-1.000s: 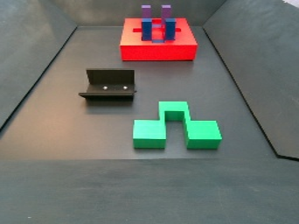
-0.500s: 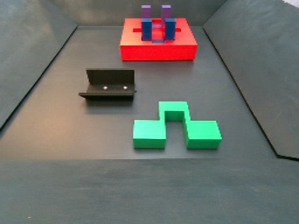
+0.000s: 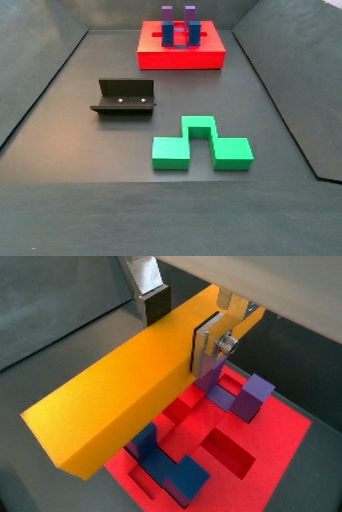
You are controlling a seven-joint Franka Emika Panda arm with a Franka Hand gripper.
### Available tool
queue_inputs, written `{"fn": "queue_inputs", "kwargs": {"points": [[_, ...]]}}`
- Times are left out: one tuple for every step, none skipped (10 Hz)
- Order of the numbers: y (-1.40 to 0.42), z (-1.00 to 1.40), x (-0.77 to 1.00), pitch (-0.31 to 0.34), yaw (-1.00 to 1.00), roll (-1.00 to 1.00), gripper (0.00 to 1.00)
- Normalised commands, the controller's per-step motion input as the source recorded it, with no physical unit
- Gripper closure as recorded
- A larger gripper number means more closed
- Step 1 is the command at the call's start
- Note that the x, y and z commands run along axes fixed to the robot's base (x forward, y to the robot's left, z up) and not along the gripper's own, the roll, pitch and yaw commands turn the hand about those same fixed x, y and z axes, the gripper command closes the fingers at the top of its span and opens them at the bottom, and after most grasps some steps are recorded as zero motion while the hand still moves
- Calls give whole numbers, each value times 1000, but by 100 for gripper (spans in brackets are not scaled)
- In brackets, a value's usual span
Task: Pick up the yellow object. Move up. Move to above the board. Insert the yellow object.
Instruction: Insert the yellow object.
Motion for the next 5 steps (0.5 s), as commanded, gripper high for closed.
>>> {"fn": "queue_inputs", "kwargs": {"points": [[-226,-634,-280,-223,403,50,100],[-271,-654,-200,-214,360,67,100],[-249,-371,6,-143,249,90,100],[-314,-63,371,0,-3,279,100],[-231,0,366,69,-257,371,100]]}}
